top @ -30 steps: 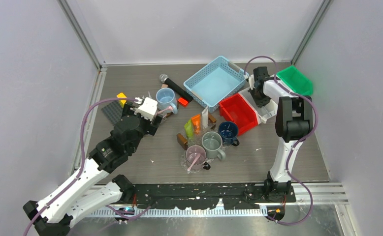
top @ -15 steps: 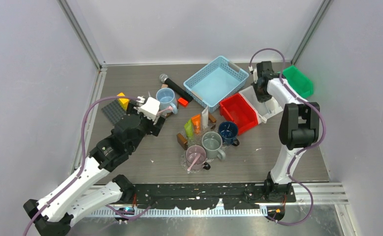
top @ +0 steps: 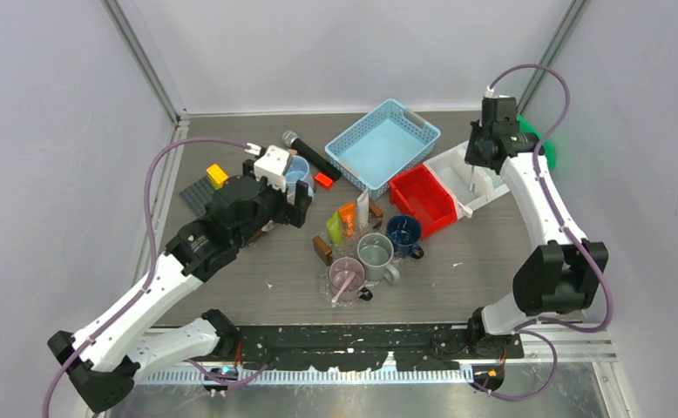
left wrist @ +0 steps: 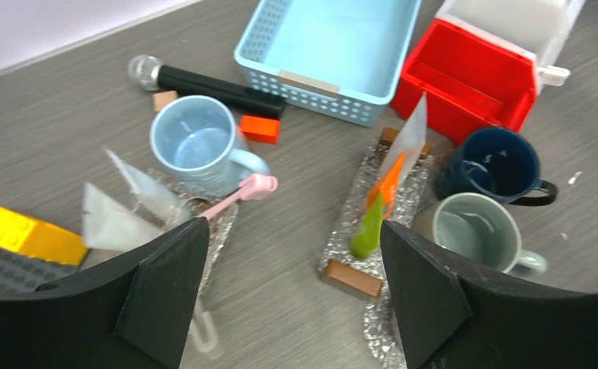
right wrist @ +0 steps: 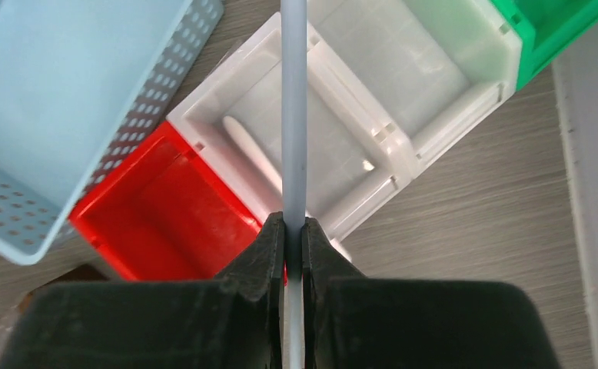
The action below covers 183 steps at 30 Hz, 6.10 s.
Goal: Prepare toiletry sets of a toothbrush and toothpaste on the tray
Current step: Pick up the toothbrush from the storage box, then place the toothbrush in the cup, then pick up the toothbrush from the storage box.
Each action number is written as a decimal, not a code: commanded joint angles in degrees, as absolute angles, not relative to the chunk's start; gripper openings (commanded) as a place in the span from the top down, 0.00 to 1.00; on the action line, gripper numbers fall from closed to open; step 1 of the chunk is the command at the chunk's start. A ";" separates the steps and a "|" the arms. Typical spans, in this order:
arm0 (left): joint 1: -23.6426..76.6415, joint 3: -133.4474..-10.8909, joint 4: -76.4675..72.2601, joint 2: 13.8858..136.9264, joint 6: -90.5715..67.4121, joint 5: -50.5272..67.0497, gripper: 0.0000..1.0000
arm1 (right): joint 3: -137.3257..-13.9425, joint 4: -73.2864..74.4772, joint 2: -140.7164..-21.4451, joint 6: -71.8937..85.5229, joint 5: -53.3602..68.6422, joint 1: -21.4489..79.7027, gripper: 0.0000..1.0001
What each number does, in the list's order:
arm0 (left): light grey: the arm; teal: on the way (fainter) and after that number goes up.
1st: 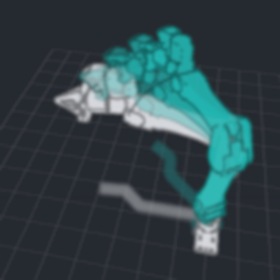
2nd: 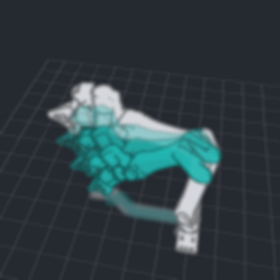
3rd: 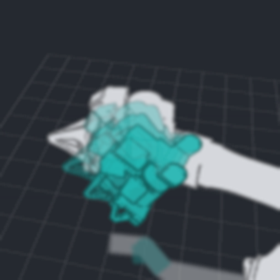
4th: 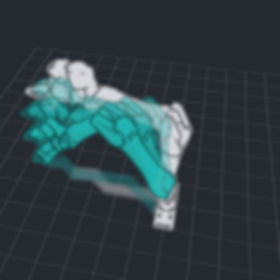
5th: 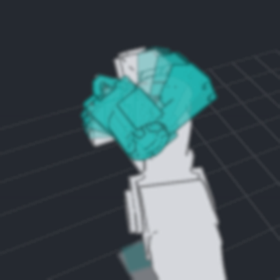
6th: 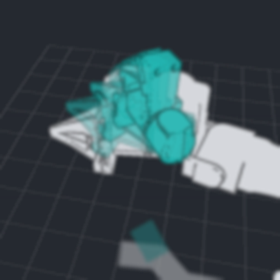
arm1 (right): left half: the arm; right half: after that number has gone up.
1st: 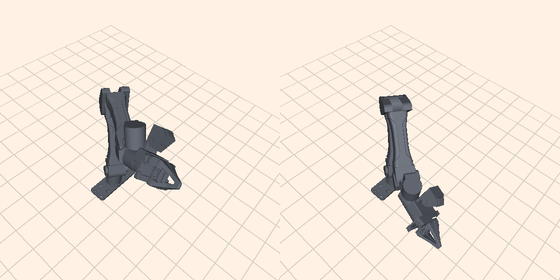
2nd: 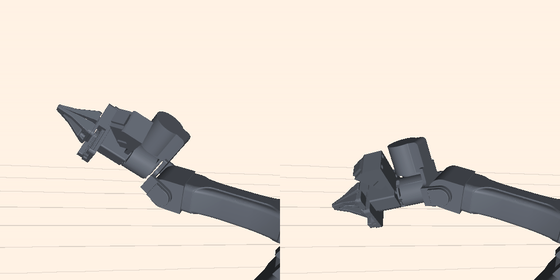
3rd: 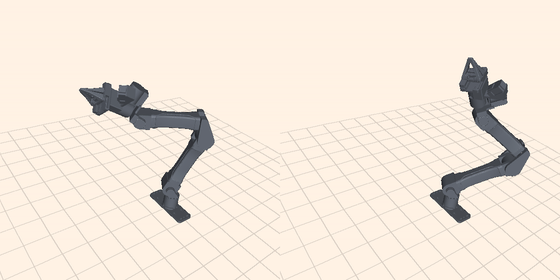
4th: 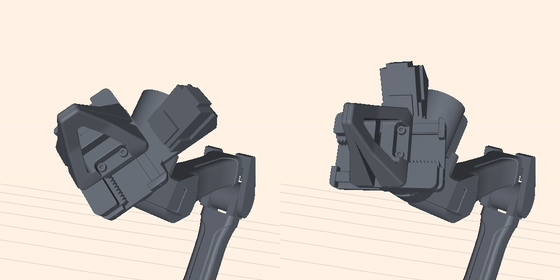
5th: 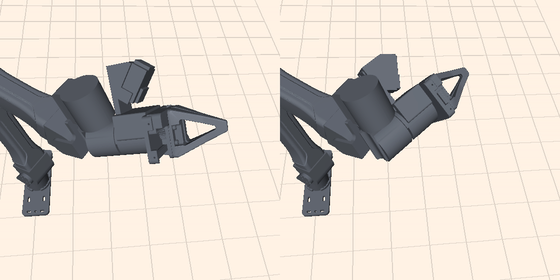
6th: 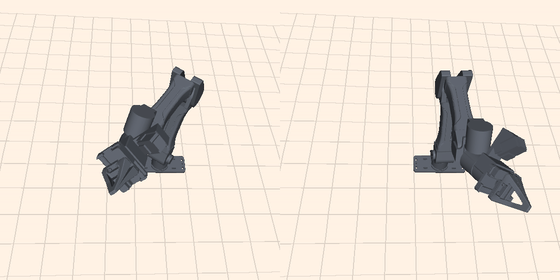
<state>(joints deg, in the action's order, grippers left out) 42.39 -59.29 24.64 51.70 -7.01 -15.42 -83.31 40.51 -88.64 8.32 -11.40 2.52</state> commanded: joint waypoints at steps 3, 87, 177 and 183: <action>44.01 -63.94 19.61 57.05 -15.07 -8.19 0.16 | -77.98 36.64 -79.99 21.53 -5.11 3.58 0.99; 62.46 -86.74 40.52 83.34 -11.25 -15.04 1.00 | -47.58 19.28 -41.99 45.42 -15.97 20.39 0.24; 44.30 -55.90 12.70 47.57 11.23 -39.47 0.16 | -69.14 39.86 -86.60 3.10 0.18 -4.75 0.43; 44.30 -53.18 9.19 45.07 12.49 -40.01 0.17 | -66.26 40.15 -86.95 1.29 0.22 -4.75 0.44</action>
